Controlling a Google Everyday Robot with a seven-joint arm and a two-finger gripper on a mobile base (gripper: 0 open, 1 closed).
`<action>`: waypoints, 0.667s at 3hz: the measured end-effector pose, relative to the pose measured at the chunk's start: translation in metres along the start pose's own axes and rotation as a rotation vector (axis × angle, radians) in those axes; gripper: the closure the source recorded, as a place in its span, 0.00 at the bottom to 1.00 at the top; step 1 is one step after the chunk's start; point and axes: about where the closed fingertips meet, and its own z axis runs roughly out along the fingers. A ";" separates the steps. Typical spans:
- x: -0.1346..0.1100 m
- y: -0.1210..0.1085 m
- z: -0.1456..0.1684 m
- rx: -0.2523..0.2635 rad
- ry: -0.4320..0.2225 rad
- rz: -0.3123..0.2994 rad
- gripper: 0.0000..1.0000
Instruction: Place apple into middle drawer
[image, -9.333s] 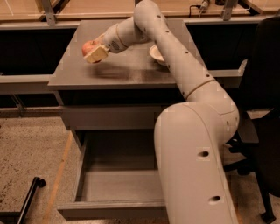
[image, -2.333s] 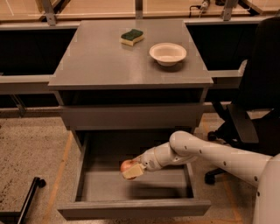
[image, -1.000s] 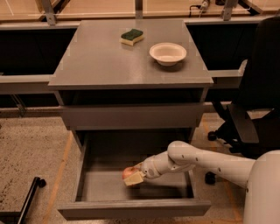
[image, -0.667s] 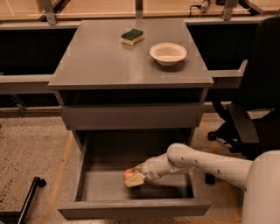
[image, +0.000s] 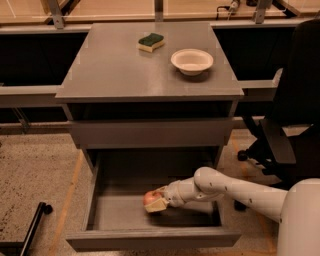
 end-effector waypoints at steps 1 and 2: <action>0.001 -0.003 0.001 -0.001 -0.013 -0.015 0.28; 0.002 -0.001 0.000 0.002 -0.013 -0.024 0.05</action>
Offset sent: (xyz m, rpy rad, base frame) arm -0.0003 -0.0054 0.0004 0.0038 -0.0413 0.0029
